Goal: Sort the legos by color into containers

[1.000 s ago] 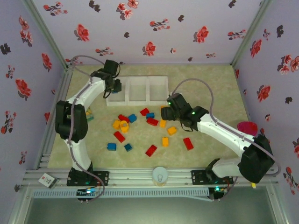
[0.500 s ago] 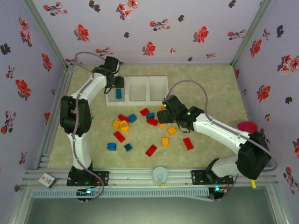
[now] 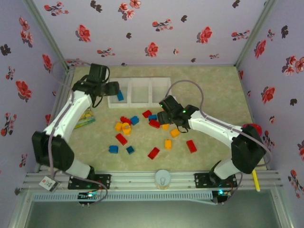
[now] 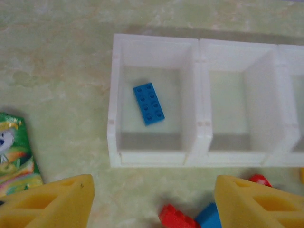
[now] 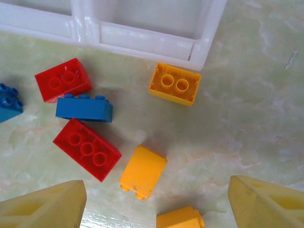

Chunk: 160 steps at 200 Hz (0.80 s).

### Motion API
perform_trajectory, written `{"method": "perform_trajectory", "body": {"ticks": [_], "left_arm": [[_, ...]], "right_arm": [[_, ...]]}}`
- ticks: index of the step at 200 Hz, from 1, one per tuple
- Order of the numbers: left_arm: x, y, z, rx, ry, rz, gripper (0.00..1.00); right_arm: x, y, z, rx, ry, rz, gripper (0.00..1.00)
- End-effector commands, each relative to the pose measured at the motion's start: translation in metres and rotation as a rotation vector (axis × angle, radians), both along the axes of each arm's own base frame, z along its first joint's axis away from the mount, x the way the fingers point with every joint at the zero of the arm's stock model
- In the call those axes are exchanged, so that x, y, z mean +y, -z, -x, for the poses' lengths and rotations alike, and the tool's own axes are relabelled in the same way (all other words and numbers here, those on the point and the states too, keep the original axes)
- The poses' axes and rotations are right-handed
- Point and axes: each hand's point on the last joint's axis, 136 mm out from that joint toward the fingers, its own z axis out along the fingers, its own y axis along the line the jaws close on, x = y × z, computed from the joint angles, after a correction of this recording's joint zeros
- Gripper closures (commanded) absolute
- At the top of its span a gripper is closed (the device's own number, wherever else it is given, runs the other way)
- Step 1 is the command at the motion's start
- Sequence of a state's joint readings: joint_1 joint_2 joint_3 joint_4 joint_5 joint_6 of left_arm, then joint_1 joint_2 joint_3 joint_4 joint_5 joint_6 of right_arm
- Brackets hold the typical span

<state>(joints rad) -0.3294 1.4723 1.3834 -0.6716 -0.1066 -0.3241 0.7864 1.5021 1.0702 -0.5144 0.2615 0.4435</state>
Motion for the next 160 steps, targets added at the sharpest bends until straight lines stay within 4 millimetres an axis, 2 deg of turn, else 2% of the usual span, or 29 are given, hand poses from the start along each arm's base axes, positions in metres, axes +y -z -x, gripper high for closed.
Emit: {"method": "perform_trajectory", "body": {"ticks": [1, 24, 49, 88, 160], "left_arm": [[-0.006, 0.014, 0.027, 0.042, -0.005, 0.031, 0.30], [-0.008, 0.020, 0.047, 0.056, -0.013, 0.055, 0.29], [-0.008, 0.025, 0.059, 0.061, -0.019, 0.069, 0.28], [-0.012, 0.026, 0.063, 0.032, 0.015, 0.083, 0.23], [-0.013, 0.030, 0.062, 0.054, 0.007, 0.078, 0.21]], "right_arm": [[0.003, 0.002, -0.008, 0.002, 0.113, -0.032, 0.22], [0.004, 0.008, -0.012, 0.010, 0.160, -0.041, 0.24], [0.004, 0.017, -0.014, 0.021, 0.182, -0.032, 0.28], [0.008, 0.037, -0.014, 0.056, 0.191, -0.033, 0.32], [0.010, 0.069, -0.011, 0.106, 0.209, -0.015, 0.38]]}}
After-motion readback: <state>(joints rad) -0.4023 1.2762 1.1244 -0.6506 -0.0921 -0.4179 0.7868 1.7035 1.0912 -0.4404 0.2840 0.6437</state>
